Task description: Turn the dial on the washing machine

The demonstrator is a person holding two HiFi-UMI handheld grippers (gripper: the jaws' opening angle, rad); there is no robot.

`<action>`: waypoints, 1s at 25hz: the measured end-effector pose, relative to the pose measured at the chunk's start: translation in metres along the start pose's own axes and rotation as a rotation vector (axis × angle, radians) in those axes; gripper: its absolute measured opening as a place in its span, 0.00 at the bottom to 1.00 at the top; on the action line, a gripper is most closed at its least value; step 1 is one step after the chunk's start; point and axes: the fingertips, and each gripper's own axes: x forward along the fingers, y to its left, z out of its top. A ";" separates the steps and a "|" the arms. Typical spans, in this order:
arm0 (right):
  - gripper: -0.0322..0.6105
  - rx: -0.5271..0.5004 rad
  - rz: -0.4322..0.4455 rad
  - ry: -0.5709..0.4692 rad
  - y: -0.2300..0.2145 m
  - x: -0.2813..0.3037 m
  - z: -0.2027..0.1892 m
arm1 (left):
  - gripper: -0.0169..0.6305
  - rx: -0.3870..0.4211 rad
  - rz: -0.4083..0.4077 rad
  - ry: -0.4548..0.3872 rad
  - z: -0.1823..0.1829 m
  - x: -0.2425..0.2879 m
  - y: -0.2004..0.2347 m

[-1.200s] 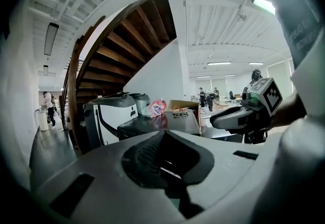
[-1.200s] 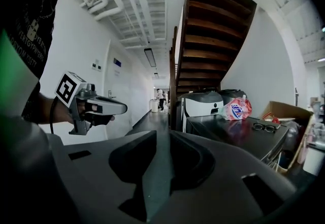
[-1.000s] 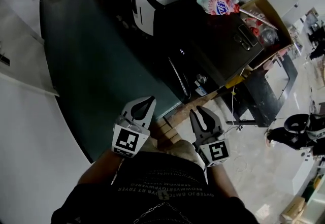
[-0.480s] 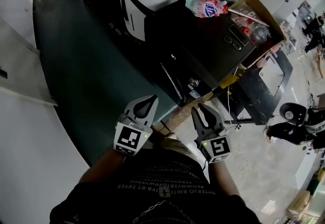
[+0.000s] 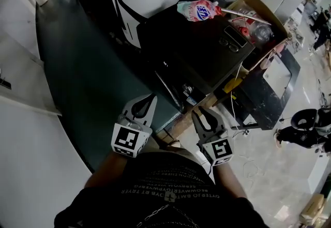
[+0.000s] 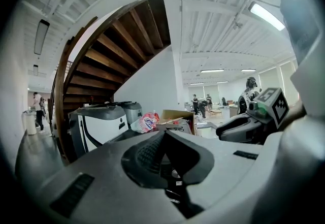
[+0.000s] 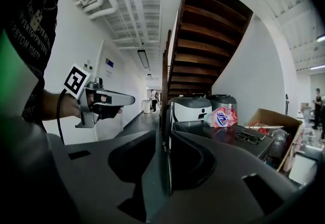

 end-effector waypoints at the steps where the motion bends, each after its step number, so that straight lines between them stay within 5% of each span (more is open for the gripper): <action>1: 0.19 -0.002 0.000 0.010 -0.005 -0.002 -0.005 | 0.03 -0.011 0.011 -0.003 -0.001 0.002 -0.001; 11: 0.21 0.040 -0.010 0.105 -0.032 0.006 -0.058 | 0.03 -0.015 0.052 0.035 -0.013 0.002 -0.003; 25: 0.22 0.019 -0.059 0.270 -0.077 0.099 -0.134 | 0.03 -0.005 0.049 0.086 -0.034 0.036 0.041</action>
